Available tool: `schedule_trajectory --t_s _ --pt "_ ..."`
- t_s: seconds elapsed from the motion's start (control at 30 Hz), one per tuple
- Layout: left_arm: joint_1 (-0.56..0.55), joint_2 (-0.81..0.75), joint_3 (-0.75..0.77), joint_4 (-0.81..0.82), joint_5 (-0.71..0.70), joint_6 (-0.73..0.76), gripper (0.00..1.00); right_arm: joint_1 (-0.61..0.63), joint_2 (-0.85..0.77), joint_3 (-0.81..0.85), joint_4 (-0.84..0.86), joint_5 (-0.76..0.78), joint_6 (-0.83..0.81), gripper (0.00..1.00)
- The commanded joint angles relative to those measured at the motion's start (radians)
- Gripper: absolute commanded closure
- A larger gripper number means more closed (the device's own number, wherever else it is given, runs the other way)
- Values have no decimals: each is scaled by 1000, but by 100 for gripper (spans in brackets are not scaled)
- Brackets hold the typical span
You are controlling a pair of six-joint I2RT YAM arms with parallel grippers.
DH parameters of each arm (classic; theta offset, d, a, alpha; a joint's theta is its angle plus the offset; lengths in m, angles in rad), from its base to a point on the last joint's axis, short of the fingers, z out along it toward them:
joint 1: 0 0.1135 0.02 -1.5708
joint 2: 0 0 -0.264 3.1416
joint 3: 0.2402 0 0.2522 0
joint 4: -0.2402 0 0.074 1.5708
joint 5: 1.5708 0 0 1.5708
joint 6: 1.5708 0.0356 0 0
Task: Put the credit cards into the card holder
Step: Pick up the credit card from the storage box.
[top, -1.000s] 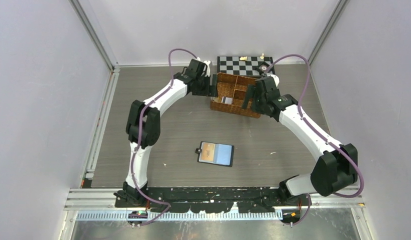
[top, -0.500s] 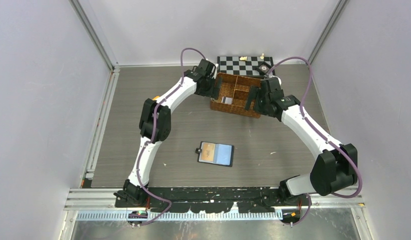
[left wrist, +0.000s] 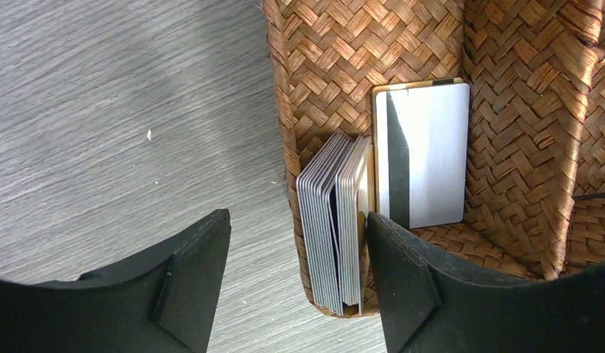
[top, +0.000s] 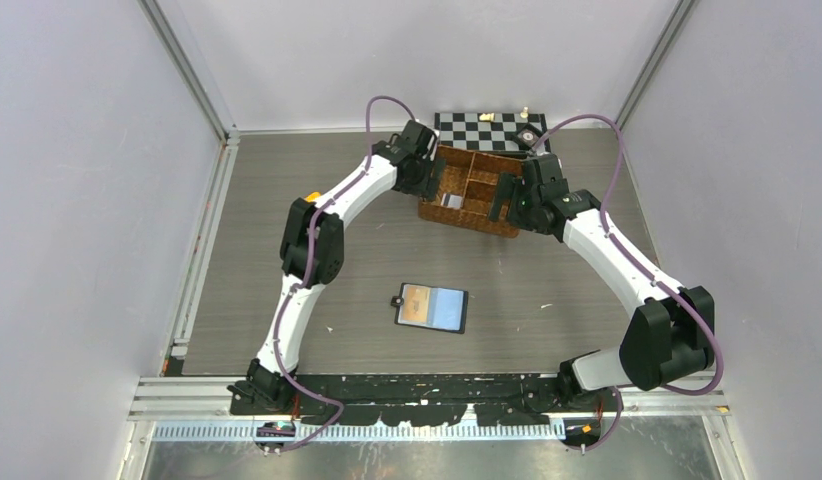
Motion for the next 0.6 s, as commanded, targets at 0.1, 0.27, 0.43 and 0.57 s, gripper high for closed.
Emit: schedule_trajectory --t_s 0.1,0.27,0.43,0.57 --pt "10 -100 33 -27 -46 31 32 -5 -6 13 19 -13 -13 12" --pt "10 -118 35 -26 -50 34 33 -6 0 14 19 -26 -13 12" --pt "10 -125 33 -26 -36 41 43 -5 6 13 18 -36 -13 12" --pt "10 -124 30 -23 3 35 62 -5 12 13 15 -40 -13 13"
